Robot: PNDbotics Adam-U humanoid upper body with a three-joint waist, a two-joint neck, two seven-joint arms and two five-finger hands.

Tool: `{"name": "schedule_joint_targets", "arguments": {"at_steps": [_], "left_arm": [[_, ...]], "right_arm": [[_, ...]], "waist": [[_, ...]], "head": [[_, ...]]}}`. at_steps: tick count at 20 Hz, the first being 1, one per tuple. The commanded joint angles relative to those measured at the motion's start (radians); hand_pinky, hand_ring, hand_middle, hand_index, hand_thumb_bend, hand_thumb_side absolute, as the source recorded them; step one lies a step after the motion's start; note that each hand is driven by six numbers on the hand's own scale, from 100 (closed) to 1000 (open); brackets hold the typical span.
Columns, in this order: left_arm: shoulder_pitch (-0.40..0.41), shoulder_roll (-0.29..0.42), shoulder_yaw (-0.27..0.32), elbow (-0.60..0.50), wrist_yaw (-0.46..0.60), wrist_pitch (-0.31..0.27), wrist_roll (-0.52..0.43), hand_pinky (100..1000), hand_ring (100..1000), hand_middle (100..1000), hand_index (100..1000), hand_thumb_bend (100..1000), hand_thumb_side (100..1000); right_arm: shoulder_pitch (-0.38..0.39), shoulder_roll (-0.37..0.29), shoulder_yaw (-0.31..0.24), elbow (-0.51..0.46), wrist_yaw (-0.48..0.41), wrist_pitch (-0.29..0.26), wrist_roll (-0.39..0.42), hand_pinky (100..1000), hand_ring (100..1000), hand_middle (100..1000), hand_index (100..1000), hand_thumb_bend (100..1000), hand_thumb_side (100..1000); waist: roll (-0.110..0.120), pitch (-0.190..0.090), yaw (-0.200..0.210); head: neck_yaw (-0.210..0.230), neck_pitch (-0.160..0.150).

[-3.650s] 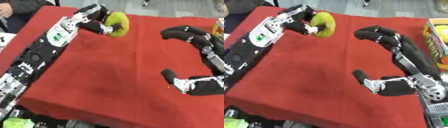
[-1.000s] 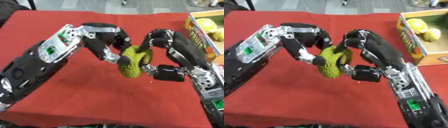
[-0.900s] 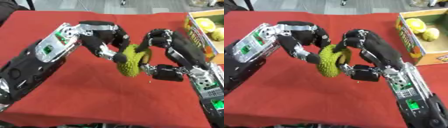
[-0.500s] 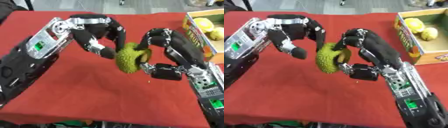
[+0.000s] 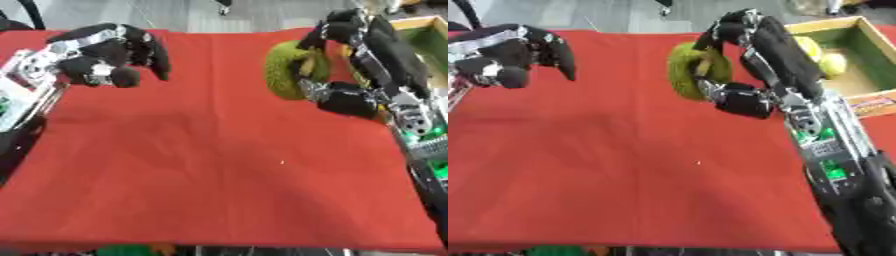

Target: Pick up the objects with one hand, pass them to the other hand, and then place them into the box on the other side of the table.

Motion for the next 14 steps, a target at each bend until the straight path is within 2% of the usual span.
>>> {"name": "schedule_joint_targets", "arguments": {"at_steps": [1,4,6,7,8,9,10,12,13,14], "left_arm": [[0.043,-0.003,0.096,0.021,0.013,-0.053,0.050,690,600,560,625,797,582],[0.126,-0.033,0.179,0.020,0.012,-0.101,0.101,689,599,559,624,796,584],[0.177,-0.056,0.232,-0.007,-0.002,-0.112,0.134,690,600,560,625,796,587],[0.195,-0.070,0.257,-0.026,-0.011,-0.110,0.149,692,601,561,626,794,588],[0.211,-0.085,0.282,-0.046,-0.022,-0.106,0.164,692,602,562,627,793,589],[0.225,-0.102,0.307,-0.068,-0.033,-0.101,0.180,693,602,563,628,792,588],[0.236,-0.118,0.331,-0.091,-0.045,-0.096,0.195,693,603,564,628,789,589],[0.253,-0.147,0.360,-0.135,-0.067,-0.089,0.226,694,604,565,630,785,590],[0.259,-0.158,0.366,-0.152,-0.078,-0.087,0.242,694,604,566,630,780,593],[0.264,-0.170,0.373,-0.168,-0.089,-0.089,0.257,695,604,566,631,778,595]], "right_arm": [[-0.022,-0.100,-0.087,0.063,-0.005,0.049,-0.047,654,565,362,495,100,100],[-0.026,-0.174,-0.170,0.145,-0.011,0.100,-0.059,653,569,382,508,100,100],[-0.035,-0.191,-0.222,0.198,-0.002,0.132,-0.048,661,587,438,563,100,120],[-0.042,-0.195,-0.248,0.224,0.004,0.148,-0.037,678,621,518,640,100,100],[-0.048,-0.198,-0.272,0.248,0.014,0.163,-0.024,686,646,570,675,100,243],[-0.056,-0.200,-0.296,0.273,0.026,0.178,-0.010,705,698,672,754,163,369],[-0.062,-0.202,-0.309,0.298,0.040,0.193,0.004,731,752,765,829,282,504],[-0.072,-0.209,-0.293,0.348,0.070,0.224,0.035,764,808,850,887,401,626],[-0.080,-0.211,-0.281,0.374,0.082,0.241,0.051,778,828,876,904,460,661],[-0.085,-0.213,-0.270,0.399,0.092,0.256,0.066,783,837,884,909,481,673]], "waist": [[-0.010,-0.022,0.002],[-0.006,-0.019,0.003],[-0.002,-0.019,0.003],[-0.001,-0.019,0.004],[0.000,-0.019,0.006],[0.001,-0.018,0.009],[0.002,-0.018,0.012],[0.003,-0.018,0.018],[0.003,-0.018,0.019],[0.003,-0.018,0.022]], "head": [[-0.028,-0.003],[-0.042,-0.003],[-0.042,-0.003],[-0.043,-0.003],[-0.046,-0.003],[-0.050,-0.003],[-0.053,-0.003],[-0.058,-0.003],[-0.060,-0.003],[-0.061,-0.003]]}}
